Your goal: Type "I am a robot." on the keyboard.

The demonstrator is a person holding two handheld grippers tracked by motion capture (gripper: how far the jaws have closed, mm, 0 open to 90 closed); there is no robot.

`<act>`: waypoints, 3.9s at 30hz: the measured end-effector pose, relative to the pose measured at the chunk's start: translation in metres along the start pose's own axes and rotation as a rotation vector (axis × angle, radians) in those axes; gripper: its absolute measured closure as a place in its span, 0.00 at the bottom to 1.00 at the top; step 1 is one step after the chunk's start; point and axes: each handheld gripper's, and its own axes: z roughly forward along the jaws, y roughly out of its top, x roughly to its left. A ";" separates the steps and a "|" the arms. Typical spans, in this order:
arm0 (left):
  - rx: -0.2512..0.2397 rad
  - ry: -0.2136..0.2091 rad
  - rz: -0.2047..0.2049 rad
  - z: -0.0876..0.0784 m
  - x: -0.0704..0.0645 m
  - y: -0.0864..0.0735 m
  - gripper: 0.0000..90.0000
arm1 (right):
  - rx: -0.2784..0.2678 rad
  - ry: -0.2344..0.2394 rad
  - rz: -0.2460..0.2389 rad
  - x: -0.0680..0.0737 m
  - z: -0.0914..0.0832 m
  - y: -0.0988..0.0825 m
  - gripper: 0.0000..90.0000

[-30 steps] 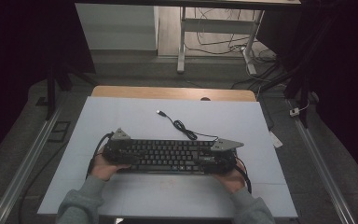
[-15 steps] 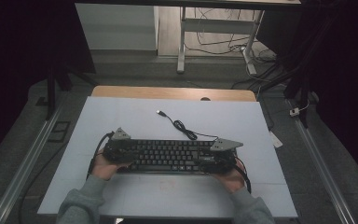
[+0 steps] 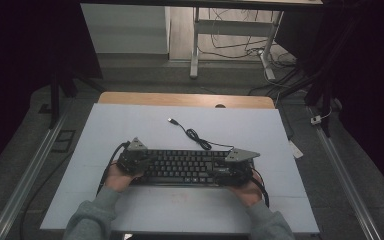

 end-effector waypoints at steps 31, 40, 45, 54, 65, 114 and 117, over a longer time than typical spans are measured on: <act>0.060 0.030 0.007 0.034 -0.007 0.003 0.98 | 0.013 -0.004 -0.007 0.000 0.000 -0.001 0.46; 0.067 0.032 0.013 0.036 -0.007 0.002 0.98 | 0.014 -0.007 -0.008 0.000 0.000 0.000 0.46; 0.006 0.025 0.010 0.024 -0.009 0.004 0.96 | 0.013 -0.008 -0.008 0.000 0.000 0.000 0.46; -0.025 0.022 -0.026 0.003 -0.003 0.000 0.54 | 0.017 -0.011 -0.004 -0.002 0.000 -0.001 0.45; -0.038 0.055 -0.047 -0.021 0.001 -0.019 0.37 | 0.013 -0.013 -0.002 -0.004 0.000 -0.001 0.45; -0.022 0.064 -0.056 -0.038 0.000 -0.047 0.32 | 0.048 0.120 -0.042 0.023 0.035 0.027 1.00; -0.026 0.062 -0.053 -0.038 -0.001 -0.046 0.32 | 0.062 0.123 -0.053 0.026 0.039 0.028 1.00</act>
